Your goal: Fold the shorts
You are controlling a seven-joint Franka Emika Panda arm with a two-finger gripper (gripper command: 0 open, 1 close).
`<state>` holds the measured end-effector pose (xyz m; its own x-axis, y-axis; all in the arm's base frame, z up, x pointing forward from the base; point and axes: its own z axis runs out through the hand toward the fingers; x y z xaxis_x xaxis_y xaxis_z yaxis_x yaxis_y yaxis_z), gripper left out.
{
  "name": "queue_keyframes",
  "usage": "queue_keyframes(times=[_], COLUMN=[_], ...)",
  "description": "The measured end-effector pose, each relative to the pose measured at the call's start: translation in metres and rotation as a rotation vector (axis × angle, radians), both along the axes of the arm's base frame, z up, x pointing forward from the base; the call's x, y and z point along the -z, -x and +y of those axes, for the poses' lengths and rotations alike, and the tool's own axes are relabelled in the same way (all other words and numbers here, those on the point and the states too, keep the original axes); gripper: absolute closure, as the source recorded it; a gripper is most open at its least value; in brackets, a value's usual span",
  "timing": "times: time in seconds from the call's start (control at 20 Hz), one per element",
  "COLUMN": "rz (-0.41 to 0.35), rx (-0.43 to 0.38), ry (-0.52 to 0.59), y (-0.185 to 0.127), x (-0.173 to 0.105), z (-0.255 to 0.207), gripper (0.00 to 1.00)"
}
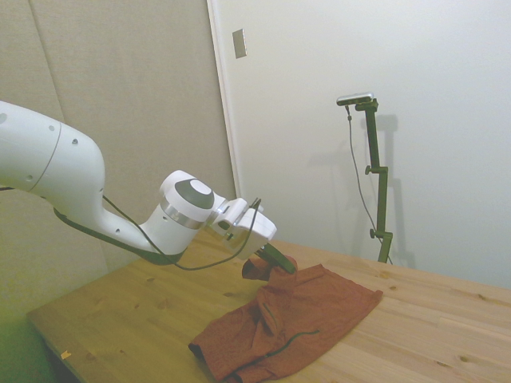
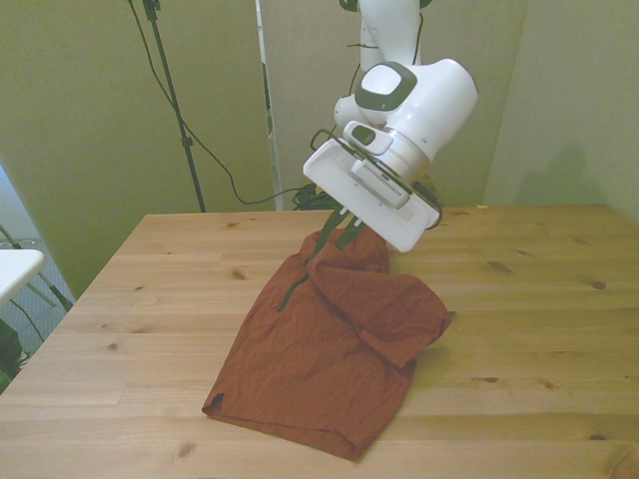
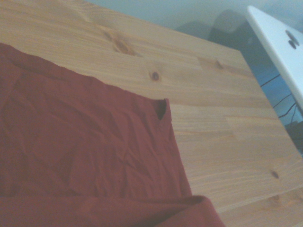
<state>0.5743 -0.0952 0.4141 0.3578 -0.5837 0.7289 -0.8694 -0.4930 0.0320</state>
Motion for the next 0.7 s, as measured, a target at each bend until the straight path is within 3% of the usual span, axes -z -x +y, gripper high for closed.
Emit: queue_keyframes(times=[0.25,0.3,0.7], rz=[-0.017,-0.020,-0.054], rx=[0.025,0.033,0.107], ry=[-0.107,-0.127,-0.270], y=[-0.010,-0.010,-0.006], x=[-0.002,-0.004,-0.001], z=[-0.035,-0.045,-0.119], gripper=[1.00,0.00,0.00])
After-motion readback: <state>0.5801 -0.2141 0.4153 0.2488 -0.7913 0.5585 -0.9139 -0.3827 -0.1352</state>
